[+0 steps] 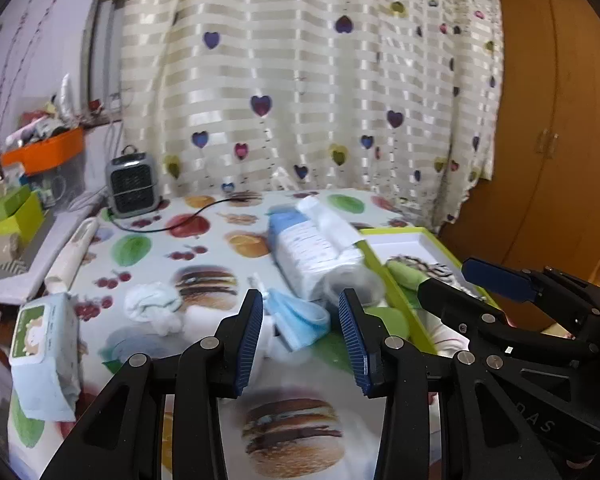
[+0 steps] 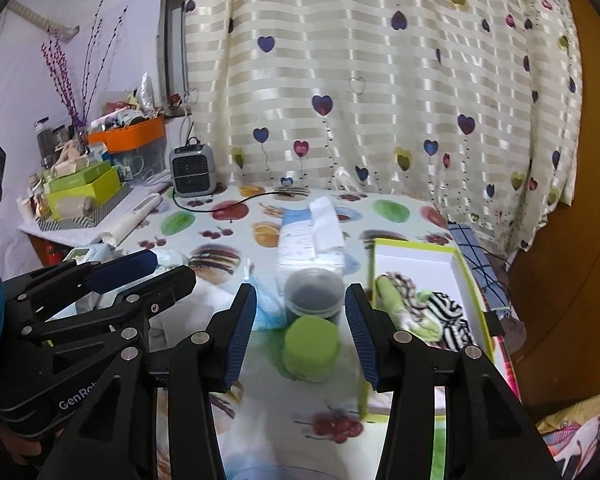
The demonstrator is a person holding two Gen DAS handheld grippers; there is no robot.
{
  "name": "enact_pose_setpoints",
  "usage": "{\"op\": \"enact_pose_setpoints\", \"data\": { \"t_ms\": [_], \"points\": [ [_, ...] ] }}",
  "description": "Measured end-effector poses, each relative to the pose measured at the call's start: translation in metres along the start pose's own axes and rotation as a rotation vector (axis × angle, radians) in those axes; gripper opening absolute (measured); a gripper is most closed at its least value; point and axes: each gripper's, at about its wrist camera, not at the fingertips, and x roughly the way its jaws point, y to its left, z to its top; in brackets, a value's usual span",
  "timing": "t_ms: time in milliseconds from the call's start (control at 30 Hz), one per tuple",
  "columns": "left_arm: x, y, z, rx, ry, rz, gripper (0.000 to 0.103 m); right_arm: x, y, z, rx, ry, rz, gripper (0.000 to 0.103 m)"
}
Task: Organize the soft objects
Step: 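Withdraw both grippers from the tray toward the white socks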
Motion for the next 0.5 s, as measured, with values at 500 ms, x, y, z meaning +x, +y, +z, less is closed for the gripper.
{"op": "enact_pose_setpoints", "data": {
  "t_ms": [500],
  "points": [
    [0.048, 0.030, 0.000, -0.024, 0.101, 0.179, 0.038, 0.066, 0.018, 0.006, -0.027, 0.115, 0.017, 0.047]
  ]
}}
